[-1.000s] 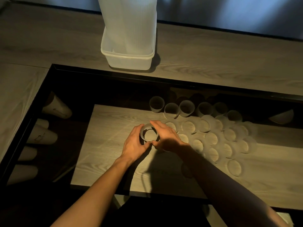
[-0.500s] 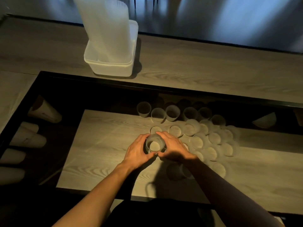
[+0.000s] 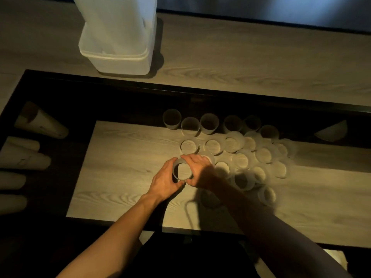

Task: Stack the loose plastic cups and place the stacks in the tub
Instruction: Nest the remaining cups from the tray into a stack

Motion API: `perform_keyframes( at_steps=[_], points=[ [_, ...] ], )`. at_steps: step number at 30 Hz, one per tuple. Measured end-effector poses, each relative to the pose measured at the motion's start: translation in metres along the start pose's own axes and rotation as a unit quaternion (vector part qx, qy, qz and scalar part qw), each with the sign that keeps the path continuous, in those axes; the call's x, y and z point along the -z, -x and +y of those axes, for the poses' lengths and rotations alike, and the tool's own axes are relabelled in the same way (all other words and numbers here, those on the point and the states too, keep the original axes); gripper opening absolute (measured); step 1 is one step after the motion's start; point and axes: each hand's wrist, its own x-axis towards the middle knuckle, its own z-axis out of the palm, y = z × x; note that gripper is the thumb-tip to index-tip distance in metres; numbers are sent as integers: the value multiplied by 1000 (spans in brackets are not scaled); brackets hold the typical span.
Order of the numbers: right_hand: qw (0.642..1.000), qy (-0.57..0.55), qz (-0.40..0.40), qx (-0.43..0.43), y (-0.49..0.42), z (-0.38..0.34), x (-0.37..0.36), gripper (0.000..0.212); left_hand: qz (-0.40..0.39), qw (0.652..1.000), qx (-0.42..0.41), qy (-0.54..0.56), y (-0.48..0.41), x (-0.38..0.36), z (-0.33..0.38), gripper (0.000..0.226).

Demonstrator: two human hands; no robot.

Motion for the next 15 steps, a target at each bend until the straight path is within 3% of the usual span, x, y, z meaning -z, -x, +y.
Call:
perform_keyframes(
  at_steps=[8,15],
  points=[
    [998,8,27,51,6,5,4,93,33,999,-36,-4,0,2,5,86],
    [998,-21,59,15,26,31,48,97,44,992,-115,-22,-11,3,51,85]
  ],
)
